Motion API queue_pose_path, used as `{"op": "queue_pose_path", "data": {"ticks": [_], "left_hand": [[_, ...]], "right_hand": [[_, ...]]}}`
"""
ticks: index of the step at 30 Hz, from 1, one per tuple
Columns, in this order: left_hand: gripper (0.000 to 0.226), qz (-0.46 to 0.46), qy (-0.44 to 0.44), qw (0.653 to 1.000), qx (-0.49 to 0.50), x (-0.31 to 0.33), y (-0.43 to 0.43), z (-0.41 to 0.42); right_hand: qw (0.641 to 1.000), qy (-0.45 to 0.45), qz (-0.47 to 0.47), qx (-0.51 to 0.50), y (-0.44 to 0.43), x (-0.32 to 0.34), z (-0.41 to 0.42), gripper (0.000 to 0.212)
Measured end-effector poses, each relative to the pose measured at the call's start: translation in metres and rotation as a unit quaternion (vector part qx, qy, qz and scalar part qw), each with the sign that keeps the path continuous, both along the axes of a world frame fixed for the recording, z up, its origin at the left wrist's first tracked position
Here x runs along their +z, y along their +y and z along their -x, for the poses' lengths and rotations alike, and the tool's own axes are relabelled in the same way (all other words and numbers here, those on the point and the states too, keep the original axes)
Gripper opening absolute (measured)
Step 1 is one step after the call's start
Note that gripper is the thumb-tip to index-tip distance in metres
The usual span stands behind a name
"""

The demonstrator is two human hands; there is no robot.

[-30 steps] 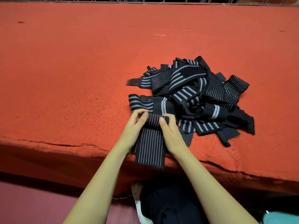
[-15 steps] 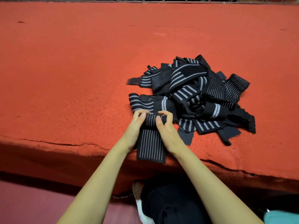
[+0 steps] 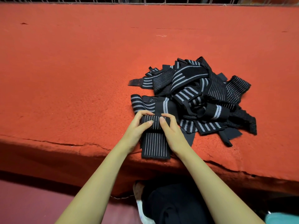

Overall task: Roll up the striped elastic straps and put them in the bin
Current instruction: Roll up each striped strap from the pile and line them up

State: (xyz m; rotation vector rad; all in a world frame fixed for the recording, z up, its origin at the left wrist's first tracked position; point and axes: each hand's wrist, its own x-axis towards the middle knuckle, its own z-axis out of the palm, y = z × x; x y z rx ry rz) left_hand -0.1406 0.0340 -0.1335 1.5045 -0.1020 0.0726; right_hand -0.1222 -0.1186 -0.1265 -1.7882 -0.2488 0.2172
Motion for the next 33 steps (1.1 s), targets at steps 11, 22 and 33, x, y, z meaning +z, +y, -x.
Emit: {"op": "queue_pose_path", "data": {"ticks": [11, 22, 33], "left_hand": [[0.022, -0.024, -0.031, 0.999, 0.027, -0.0023, -0.0007, 0.0007], [0.014, -0.016, 0.031, 0.998, 0.052, 0.0020, -0.0087, -0.0012], [0.036, -0.001, 0.018, 0.999, 0.041, 0.0033, -0.0045, -0.0008]], "right_hand": [[1.000, -0.008, -0.018, -0.021, -0.0002, -0.0040, -0.0007, 0.029], [0.995, -0.057, -0.068, -0.048, -0.0003, -0.0052, -0.0001, 0.024], [0.997, -0.003, -0.071, -0.037, 0.0014, -0.0081, -0.0036, 0.046]]}}
